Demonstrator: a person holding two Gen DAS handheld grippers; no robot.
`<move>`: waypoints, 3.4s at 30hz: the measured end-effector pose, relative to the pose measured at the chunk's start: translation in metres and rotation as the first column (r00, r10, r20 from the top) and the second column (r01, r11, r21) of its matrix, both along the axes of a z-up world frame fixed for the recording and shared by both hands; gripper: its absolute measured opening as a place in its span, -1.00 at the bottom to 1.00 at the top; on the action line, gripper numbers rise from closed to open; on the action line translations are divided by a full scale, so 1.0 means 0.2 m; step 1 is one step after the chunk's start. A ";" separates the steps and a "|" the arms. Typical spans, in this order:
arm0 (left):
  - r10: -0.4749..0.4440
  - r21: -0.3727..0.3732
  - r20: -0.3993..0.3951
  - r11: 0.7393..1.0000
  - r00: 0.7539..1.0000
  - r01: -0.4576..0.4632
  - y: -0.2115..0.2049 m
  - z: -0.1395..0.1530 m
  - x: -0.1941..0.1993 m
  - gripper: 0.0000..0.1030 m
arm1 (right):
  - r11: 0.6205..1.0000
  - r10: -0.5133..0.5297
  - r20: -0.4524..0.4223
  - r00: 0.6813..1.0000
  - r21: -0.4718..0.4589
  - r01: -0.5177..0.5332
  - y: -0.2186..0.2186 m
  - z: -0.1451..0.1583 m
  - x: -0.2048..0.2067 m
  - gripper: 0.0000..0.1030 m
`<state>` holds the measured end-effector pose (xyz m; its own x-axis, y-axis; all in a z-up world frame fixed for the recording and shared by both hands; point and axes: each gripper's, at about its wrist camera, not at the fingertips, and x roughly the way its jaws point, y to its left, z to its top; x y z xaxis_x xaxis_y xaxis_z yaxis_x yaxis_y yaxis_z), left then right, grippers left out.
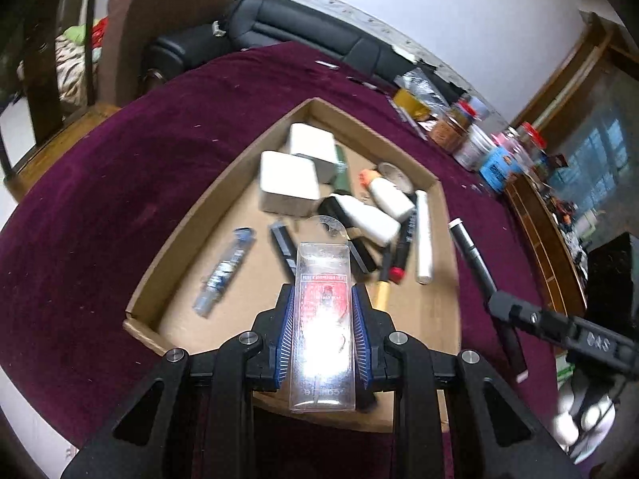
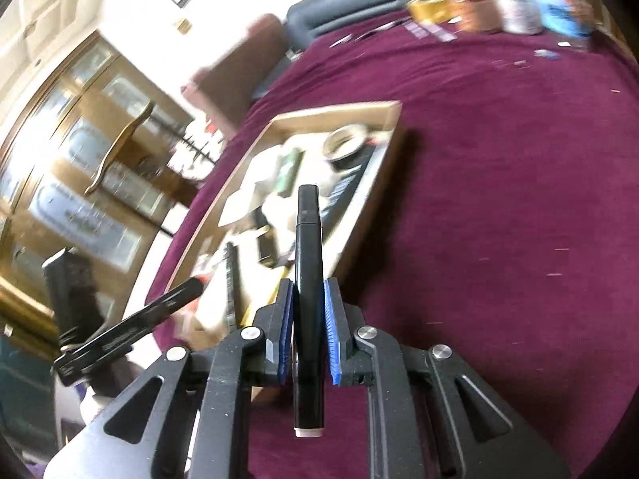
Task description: Organize rigid objects
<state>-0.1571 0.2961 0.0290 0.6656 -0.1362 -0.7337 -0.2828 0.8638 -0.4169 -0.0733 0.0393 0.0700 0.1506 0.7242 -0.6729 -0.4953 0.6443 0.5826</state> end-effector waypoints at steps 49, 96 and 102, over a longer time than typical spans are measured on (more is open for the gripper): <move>0.120 0.485 0.158 0.855 0.980 -0.183 -0.30 0.30 -0.12 0.58 | 0.975 -0.189 0.364 0.912 -0.043 0.220 0.01 0.04 -0.18 0.08; 0.314 0.463 0.099 0.826 0.944 -0.323 -0.25 0.26 -0.14 0.98 | 0.929 -0.046 0.598 0.800 -0.269 0.254 0.13 -0.03 -0.36 0.36; 0.309 0.461 0.075 0.832 0.948 -0.308 -0.22 0.23 -0.12 0.98 | 0.924 -0.008 0.583 0.813 -0.305 0.228 0.18 -0.06 -0.37 0.37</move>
